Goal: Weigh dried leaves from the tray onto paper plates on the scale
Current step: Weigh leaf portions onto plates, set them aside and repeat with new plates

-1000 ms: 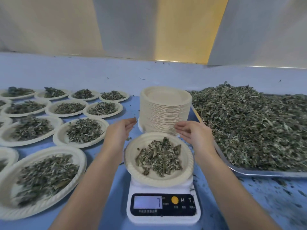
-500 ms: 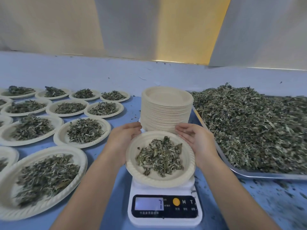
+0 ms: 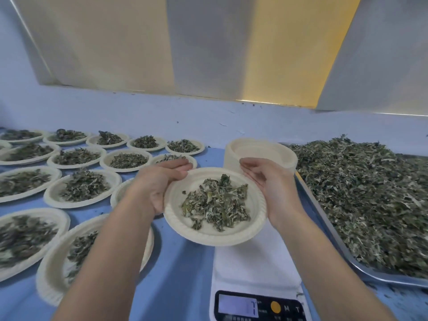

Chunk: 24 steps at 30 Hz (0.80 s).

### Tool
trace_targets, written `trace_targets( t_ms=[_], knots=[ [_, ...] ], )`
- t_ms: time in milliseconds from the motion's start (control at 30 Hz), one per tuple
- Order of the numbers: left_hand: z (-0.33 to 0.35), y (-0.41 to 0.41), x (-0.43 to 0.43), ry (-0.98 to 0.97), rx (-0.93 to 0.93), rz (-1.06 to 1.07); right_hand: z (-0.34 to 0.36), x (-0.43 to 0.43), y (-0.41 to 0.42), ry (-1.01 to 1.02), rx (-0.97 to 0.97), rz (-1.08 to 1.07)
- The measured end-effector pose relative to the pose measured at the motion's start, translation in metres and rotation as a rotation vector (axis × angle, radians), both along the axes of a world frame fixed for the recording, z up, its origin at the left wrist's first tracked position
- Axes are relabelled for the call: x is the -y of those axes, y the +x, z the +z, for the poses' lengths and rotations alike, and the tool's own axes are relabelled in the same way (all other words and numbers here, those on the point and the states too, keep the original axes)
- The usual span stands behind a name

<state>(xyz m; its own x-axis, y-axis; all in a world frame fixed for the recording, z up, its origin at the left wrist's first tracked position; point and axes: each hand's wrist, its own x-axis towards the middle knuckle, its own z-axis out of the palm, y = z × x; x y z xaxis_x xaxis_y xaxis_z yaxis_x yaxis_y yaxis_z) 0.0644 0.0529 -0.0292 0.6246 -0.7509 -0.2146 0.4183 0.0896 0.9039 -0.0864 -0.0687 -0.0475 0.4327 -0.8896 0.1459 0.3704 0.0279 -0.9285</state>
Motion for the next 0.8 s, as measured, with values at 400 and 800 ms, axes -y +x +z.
trace_targets(
  t_ms=[400,800],
  knots=[
    [0.014,0.097,-0.054,-0.103,0.014,0.475,0.013,-0.038,0.113,0.025,-0.408,0.235],
    [0.001,0.206,-0.156,-0.043,0.034,0.838,0.004,-0.123,0.291,0.21,-0.339,0.513]
  ],
)
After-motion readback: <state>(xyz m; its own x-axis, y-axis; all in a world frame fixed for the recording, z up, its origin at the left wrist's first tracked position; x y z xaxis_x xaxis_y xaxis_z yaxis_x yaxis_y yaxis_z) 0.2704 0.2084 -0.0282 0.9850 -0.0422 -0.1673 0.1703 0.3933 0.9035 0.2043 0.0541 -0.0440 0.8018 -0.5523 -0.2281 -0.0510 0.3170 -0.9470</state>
